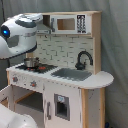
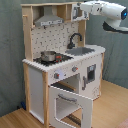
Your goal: Play with the kitchen
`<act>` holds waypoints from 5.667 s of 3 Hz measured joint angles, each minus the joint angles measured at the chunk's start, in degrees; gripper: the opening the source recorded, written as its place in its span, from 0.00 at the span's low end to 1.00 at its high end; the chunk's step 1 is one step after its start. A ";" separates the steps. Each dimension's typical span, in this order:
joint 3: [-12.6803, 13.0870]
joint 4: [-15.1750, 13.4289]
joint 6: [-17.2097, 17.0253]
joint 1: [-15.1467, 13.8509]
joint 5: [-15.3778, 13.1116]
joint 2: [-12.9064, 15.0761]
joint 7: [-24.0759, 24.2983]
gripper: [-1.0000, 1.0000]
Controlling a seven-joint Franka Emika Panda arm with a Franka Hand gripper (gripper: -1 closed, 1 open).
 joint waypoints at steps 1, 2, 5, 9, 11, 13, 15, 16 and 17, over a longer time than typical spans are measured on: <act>1.74 3.85 -2.90 -0.59 0.02 -1.90 3.34 1.00; 3.69 7.39 -6.10 -1.92 0.02 -3.47 6.78 1.00; 6.05 15.06 -14.04 -9.10 0.01 -11.13 19.93 1.00; 6.18 16.10 -23.14 -16.94 -0.07 -22.62 41.73 1.00; 7.04 16.06 -29.06 -20.30 -0.07 -27.72 51.45 1.00; 9.12 16.12 -37.53 -23.29 0.00 -32.50 60.84 1.00; 11.97 16.45 -48.55 -24.47 0.12 -35.27 69.22 1.00; 12.96 16.64 -53.60 -24.51 0.20 -35.40 72.56 1.00; 13.78 16.65 -58.78 -24.83 0.93 -35.13 76.62 1.00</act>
